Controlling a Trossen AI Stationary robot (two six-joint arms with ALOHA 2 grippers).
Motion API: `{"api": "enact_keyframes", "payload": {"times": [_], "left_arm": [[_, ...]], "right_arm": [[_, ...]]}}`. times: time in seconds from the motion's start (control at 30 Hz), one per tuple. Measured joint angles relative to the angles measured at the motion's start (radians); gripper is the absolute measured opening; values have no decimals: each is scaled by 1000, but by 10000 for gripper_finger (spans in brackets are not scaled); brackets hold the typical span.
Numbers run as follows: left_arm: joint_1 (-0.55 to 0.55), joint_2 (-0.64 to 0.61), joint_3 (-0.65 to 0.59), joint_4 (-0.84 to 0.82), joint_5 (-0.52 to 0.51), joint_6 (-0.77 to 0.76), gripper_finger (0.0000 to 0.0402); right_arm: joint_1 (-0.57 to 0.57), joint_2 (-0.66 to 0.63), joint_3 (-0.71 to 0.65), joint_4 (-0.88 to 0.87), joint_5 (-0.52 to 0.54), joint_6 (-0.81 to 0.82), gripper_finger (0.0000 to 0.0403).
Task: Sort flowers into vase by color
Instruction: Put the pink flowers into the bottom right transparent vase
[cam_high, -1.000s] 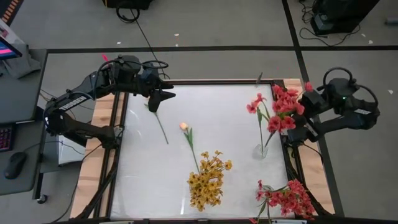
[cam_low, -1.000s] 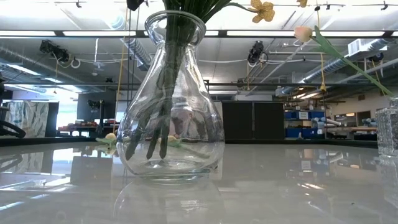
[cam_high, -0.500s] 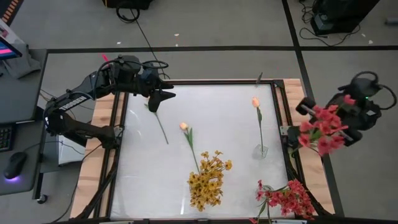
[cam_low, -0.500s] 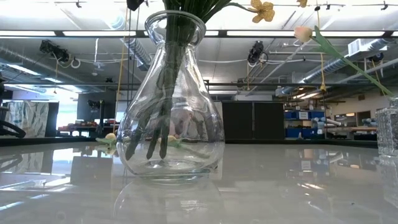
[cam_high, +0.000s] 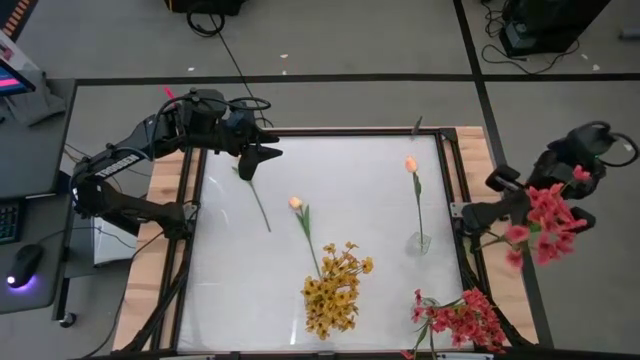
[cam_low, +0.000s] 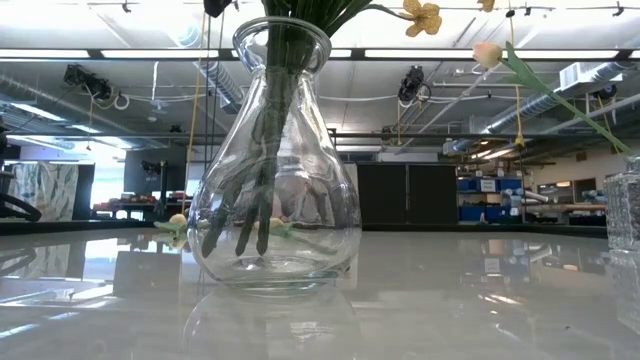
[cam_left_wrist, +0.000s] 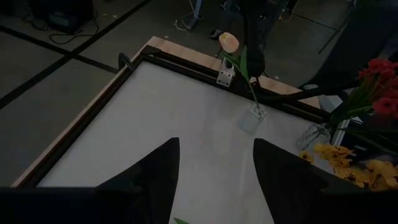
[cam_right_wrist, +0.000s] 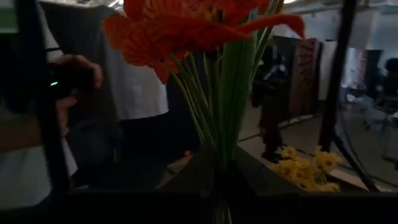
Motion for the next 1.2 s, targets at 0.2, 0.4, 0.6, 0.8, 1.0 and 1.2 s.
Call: {"api": "enact_keyframes", "payload": {"times": [0.2,0.4,0.6,0.8,1.0,1.2], "left_arm": [[0,0,0,0,0,0,210],[0,0,0,0,0,0,210],[0,0,0,0,0,0,210],[0,0,0,0,0,0,210],[0,0,0,0,0,0,210],[0,0,0,0,0,0,210]], "right_arm": [[111,-33,-32,22,16,-28,30],[225,-136,-157,166,68,1,30],[333,-208,-222,205,131,-21,29],[437,-278,-298,231,183,-43,28],[527,-333,-364,287,212,-35,28],[606,-386,-426,327,207,5,28]]}}
